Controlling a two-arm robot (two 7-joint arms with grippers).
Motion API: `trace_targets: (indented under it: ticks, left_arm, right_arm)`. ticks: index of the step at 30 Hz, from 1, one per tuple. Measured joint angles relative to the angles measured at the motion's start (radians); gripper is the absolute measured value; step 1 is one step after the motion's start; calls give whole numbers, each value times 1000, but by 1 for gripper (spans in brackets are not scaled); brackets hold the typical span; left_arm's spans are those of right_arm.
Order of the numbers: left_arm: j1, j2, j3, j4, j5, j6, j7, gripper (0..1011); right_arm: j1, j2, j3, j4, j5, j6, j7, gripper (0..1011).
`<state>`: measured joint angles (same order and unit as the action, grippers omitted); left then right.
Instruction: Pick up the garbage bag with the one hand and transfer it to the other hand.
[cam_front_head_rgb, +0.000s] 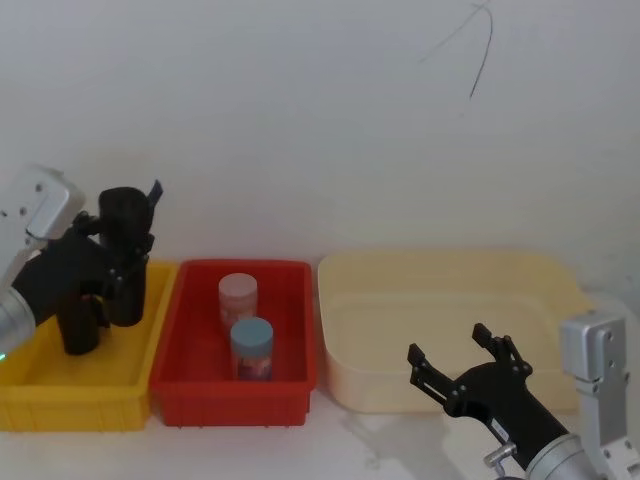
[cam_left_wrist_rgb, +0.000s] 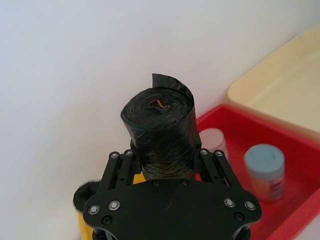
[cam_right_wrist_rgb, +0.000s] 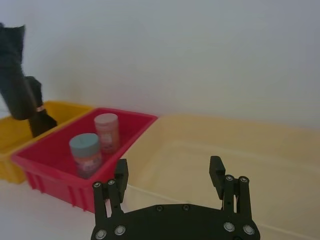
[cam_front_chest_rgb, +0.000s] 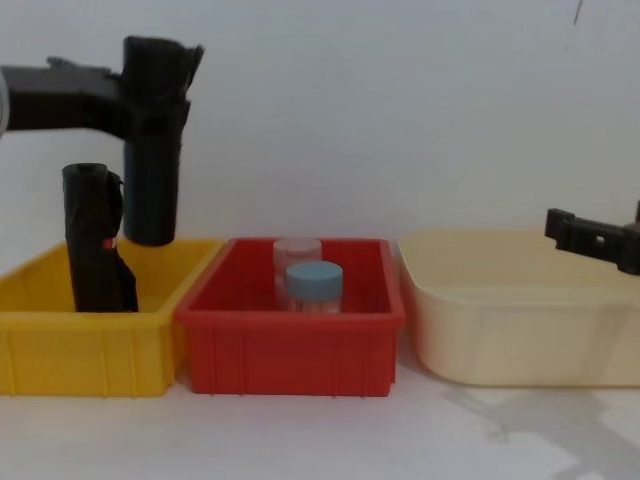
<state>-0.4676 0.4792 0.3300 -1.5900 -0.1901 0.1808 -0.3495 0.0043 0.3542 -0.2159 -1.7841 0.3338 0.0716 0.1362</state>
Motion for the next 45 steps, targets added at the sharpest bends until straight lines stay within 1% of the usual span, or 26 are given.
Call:
trace_targets:
  ticks: [4,5,6,8,9,11,13,17,18,21,24,25,32,35,38,39,43,45]
  left_arm:
    - [-28,-2,11,-7,-18,10,-46,513]
    - [-28,-2,11,-7,-18,10,-46,513]
    - [-40,-4,16,-7,-24,13,-60,513]
    - [-50,-8,22,-6,-32,16,-76,513]
    - [-55,-10,24,-6,-36,17,-84,513]
    - [-79,-22,39,2,-51,21,-112,513]
    - [-89,-28,45,6,-58,23,-125,513]
    - [-115,-44,60,16,-75,25,-155,513]
    - [-119,-46,63,18,-78,25,-162,513]
    - [-142,-60,77,30,-96,23,-191,513]
    - [-159,-69,85,40,-112,18,-216,513]
    - [-159,-69,85,40,-112,18,-216,513]
    - [-192,-85,103,64,-152,0,-282,513]
    - [-200,-87,109,71,-164,-6,-304,513]
    - [-213,-88,121,83,-180,-18,-340,513]
    - [-213,-88,121,83,-180,-18,-340,513]
    - [-227,-86,137,97,-198,-34,-388,513]
    - [-230,-86,142,101,-202,-39,-401,513]
  right_arm:
    - [20,16,1,-5,21,29,37,1001]
    - [24,19,1,-5,26,35,44,1001]
    - [36,27,0,-6,37,51,63,1001]
    - [45,33,-2,-6,45,66,77,1001]
    - [57,40,-4,-6,53,79,94,1001]
    - [78,51,-10,-4,67,104,122,1001]
    - [89,57,-14,-2,74,117,136,1001]
    - [127,73,-27,6,95,153,179,1001]
    - [127,73,-27,6,95,153,179,1001]
    - [150,83,-37,12,110,174,211,1001]
    - [166,90,-44,16,120,186,229,1001]
    - [174,93,-48,19,126,193,243,1001]
    - [211,105,-62,30,155,219,290,1001]
    - [220,107,-66,34,165,226,303,1001]
    - [234,109,-72,41,179,234,320,1001]
    - [236,109,-73,42,181,235,323,1001]
    - [249,107,-78,49,197,241,335,1001]
    - [252,106,-80,51,201,242,336,1001]
